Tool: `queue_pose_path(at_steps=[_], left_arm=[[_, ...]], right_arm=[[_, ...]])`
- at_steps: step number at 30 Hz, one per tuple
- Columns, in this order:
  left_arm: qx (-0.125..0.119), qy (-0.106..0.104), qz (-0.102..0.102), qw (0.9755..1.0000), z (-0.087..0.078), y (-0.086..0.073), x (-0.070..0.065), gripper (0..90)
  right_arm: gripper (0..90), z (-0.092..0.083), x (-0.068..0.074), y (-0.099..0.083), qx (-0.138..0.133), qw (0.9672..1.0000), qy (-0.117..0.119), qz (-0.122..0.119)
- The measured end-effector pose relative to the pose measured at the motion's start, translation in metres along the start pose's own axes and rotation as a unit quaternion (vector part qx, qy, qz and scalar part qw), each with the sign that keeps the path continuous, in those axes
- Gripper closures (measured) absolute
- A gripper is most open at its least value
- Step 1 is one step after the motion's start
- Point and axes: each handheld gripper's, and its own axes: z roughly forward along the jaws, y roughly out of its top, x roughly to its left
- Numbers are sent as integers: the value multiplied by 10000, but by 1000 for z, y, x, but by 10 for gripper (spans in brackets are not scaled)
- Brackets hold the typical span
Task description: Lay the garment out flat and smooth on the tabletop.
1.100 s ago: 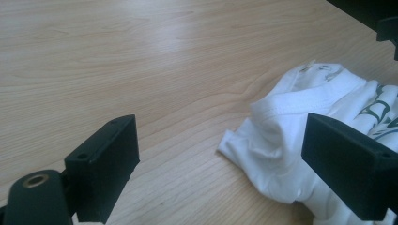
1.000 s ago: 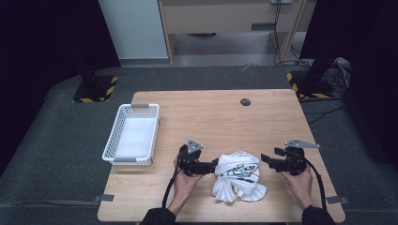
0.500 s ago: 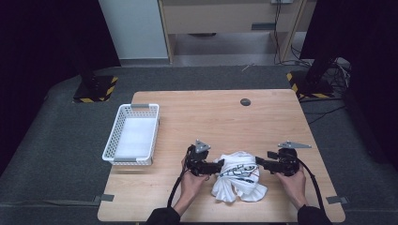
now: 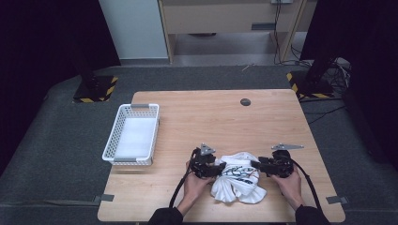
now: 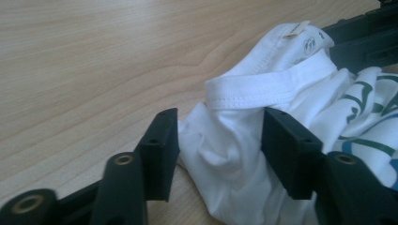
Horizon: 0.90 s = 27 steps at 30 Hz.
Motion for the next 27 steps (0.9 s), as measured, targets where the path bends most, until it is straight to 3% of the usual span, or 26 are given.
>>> queue_pose_path(at_steps=[3, 8, 12, 18, 19, 27], left_arm=[[30, -26, 32, 10000, 1, -1, -1, 609], [137, 53, 238, 9996, 4, -5, -4, 744], [154, 40, 266, 9995, 4, -6, -4, 792], [102, 21, 245, 9996, 0, -4, -4, 812], [2, 11, 214, 9998, -4, -1, -4, 814], [-490, 75, 411, 9979, -31, 16, -11, 821]], right_arm=[[549, 0, 1, -1, 22, 10000, 32, 11], [704, 1, 5, -3, 19, 10000, -20, -31], [814, 1, 8, -3, 77, 9998, -119, -120], [839, -2, 14, 0, 129, 9991, -295, -260], [839, -4, 14, 1, 97, 9991, -294, -280], [840, -28, 27, 15, -426, 9979, -284, -386]])
